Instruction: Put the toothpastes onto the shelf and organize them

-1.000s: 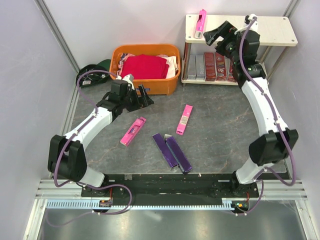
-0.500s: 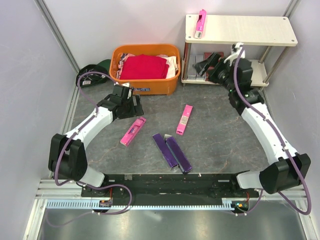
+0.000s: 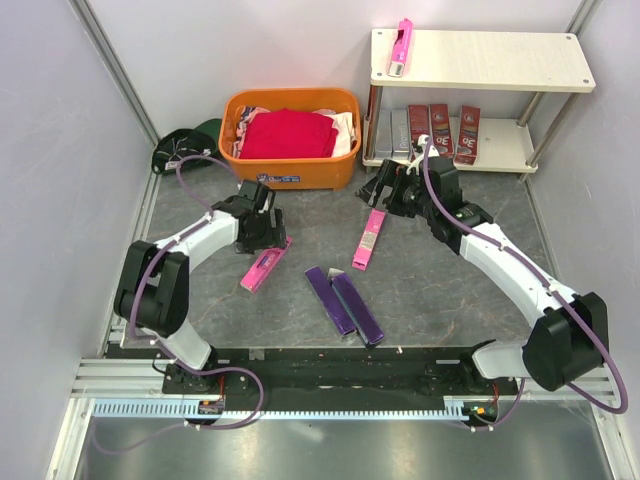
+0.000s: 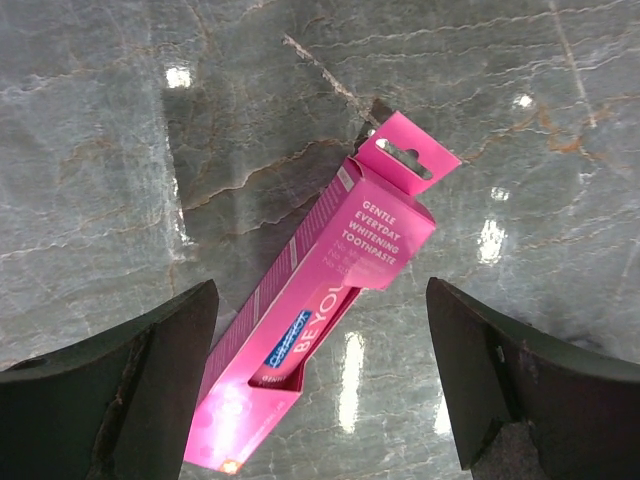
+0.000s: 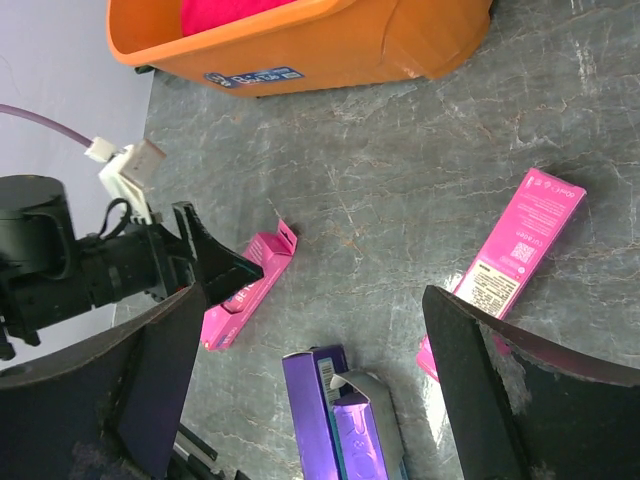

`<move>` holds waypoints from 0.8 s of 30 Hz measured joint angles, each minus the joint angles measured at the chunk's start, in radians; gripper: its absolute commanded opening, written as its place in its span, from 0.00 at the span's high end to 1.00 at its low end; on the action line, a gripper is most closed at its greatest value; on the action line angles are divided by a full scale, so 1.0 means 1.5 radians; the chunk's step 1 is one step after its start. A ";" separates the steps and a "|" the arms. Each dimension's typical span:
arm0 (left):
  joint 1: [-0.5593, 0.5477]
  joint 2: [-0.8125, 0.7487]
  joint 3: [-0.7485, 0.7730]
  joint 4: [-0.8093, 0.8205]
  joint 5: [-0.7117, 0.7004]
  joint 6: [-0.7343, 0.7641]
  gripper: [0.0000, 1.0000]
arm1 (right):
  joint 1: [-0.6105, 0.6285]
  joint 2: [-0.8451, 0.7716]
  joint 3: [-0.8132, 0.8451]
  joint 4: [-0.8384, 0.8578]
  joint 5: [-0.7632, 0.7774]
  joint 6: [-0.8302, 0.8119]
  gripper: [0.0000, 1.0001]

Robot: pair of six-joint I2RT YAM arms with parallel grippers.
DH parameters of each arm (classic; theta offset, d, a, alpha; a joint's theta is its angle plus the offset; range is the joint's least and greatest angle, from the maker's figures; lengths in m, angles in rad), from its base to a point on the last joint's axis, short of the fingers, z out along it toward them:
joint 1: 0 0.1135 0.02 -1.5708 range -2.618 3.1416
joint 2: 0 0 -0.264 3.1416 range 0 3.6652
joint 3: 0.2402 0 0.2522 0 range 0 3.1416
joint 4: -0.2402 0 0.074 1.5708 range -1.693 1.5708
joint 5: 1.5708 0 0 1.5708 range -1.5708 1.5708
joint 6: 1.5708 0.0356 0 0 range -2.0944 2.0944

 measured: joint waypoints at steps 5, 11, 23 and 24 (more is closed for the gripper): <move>0.000 0.034 0.000 0.007 0.005 0.007 0.16 | 0.000 0.000 0.000 0.003 0.000 0.000 0.02; -0.002 0.072 0.002 0.028 0.022 0.015 0.38 | 0.000 0.004 0.000 0.003 0.000 0.000 0.02; -0.008 0.103 0.032 0.042 0.052 0.023 0.66 | 0.000 0.019 0.001 -0.003 0.000 -0.007 0.02; -0.008 0.104 0.035 0.045 0.065 0.023 0.67 | 0.000 0.020 0.001 -0.004 0.000 -0.008 0.02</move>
